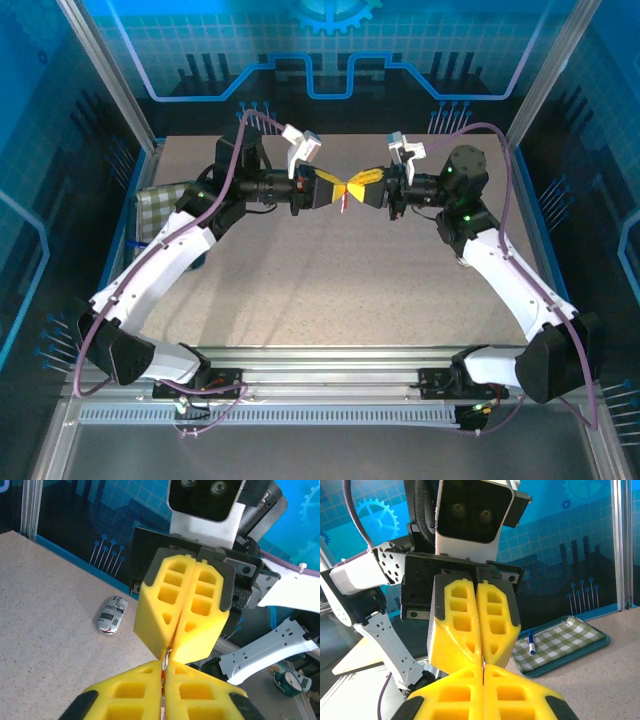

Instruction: Remove the keys from the keyring

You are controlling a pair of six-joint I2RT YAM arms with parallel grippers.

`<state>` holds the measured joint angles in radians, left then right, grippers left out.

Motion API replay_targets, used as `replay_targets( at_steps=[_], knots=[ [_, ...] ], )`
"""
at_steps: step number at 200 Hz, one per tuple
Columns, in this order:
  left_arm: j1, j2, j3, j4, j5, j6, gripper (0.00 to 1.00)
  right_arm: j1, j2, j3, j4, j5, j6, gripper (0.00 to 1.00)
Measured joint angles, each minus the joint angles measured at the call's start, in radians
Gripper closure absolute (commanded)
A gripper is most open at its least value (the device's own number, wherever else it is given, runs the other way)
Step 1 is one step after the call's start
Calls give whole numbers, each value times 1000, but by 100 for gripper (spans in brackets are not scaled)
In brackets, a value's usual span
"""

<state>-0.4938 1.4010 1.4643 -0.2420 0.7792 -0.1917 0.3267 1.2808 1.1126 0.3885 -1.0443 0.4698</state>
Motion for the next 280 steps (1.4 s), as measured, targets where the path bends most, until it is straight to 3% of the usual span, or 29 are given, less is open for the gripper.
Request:
replay_targets(
  at_steps=[10,29,44,76,108,167,280],
  knots=[
    [0,0,1,1,4,1,100,0,0,2,-3,1,0,89],
    [0,0,2,3,0,-10,100,2,-1,5,-9,11,-2,56],
    [0,0,2,10,-11,-23,100,0,-10,4,-15,41,-1,48],
    [0,-6,-45,95,-38,-85,100,2,-78,-63,-14,130,-8,49],
    [0,-8,-74,133,-69,-126,100,51,-129,-145,-31,203,-42,69],
    [0,-40,-84,193,-95,-167,100,100,-197,-377,32,402,3,87],
    [-2,-60,-135,249,-110,-201,100,231,-152,-436,322,651,180,80]
  ],
)
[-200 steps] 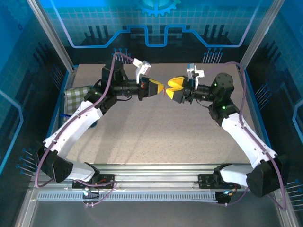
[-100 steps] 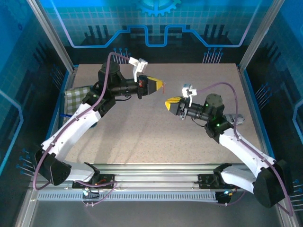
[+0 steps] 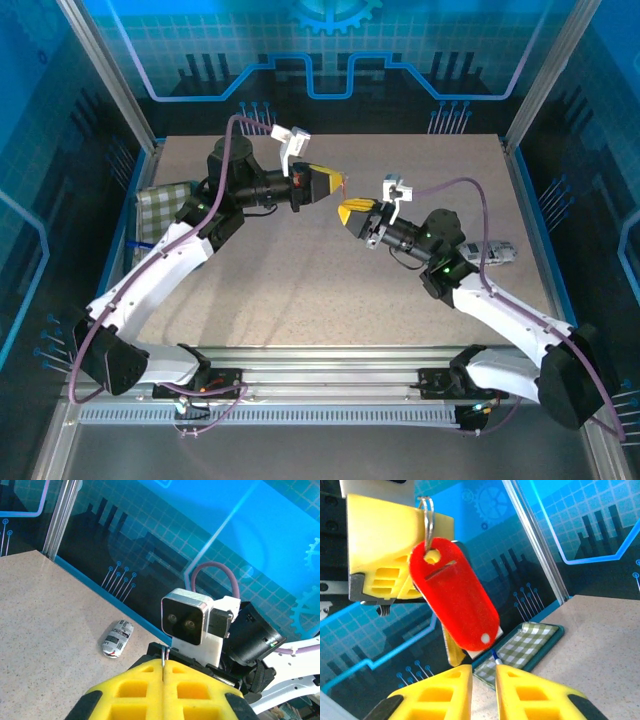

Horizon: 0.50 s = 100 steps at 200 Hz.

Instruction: Remove the keys from the keyring

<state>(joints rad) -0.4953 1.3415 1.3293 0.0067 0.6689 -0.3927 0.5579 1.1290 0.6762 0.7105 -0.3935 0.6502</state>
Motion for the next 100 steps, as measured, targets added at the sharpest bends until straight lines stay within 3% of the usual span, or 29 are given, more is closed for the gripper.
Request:
replay_targets(
  at_steps=[100],
  knots=[
    [-7,-13,-36,56,-8,-28,100,0,1,-42,143,125,114,74]
  ],
)
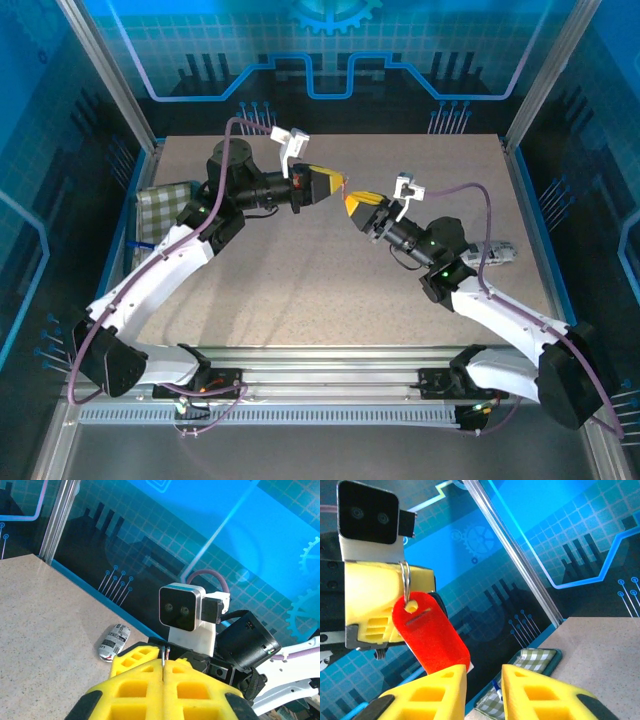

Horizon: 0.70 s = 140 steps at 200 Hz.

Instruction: Remove the keys from the keyring

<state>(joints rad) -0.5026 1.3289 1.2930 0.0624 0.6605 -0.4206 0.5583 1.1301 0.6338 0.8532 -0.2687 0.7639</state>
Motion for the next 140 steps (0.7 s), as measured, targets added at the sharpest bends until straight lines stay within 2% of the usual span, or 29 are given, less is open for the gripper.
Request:
replay_targets(
  at_steps=[68,140],
  knots=[
    [-4,-1,-6,33,-19,-1,100,30,30,-29,50,7,42,66],
    [-13,-2,-10,40,-21,-3,100,36,48,-44,117,28,76,64]
  ],
)
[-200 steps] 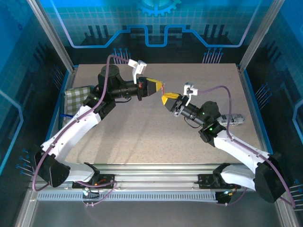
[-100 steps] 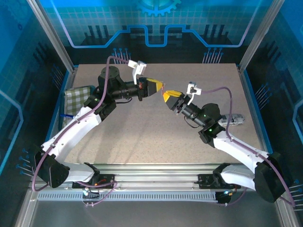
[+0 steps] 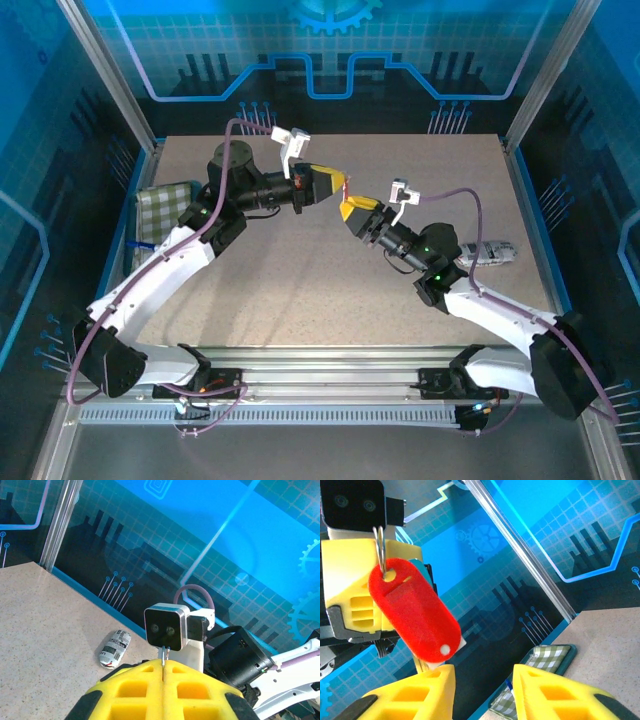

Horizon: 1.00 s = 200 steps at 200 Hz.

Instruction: Remove the keys from the keyring

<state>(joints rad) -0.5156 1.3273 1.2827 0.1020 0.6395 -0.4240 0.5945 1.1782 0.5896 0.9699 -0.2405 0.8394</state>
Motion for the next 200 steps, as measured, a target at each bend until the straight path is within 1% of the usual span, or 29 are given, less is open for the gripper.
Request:
replay_targets(
  at_steps=[52,76,105,136,161,191,200],
  knots=[
    [-2,-3,-24,22,-4,-19,100,-6,-4,0,49,14,37,63],
    [-4,-3,-30,27,-8,-23,100,-6,-9,0,67,32,52,59],
    [-8,-3,-31,35,-8,-23,100,-6,-13,1,87,53,63,59],
    [-18,-3,-31,39,-8,-23,100,-6,-15,9,79,77,62,55],
    [-24,-3,-31,40,-8,-23,100,-6,-31,27,24,111,57,54],
    [-26,-3,-31,44,-8,-23,100,-5,-38,52,-2,136,50,54],
    [-27,-3,-31,47,-8,-23,100,-5,-38,60,-18,138,48,60]
  ],
)
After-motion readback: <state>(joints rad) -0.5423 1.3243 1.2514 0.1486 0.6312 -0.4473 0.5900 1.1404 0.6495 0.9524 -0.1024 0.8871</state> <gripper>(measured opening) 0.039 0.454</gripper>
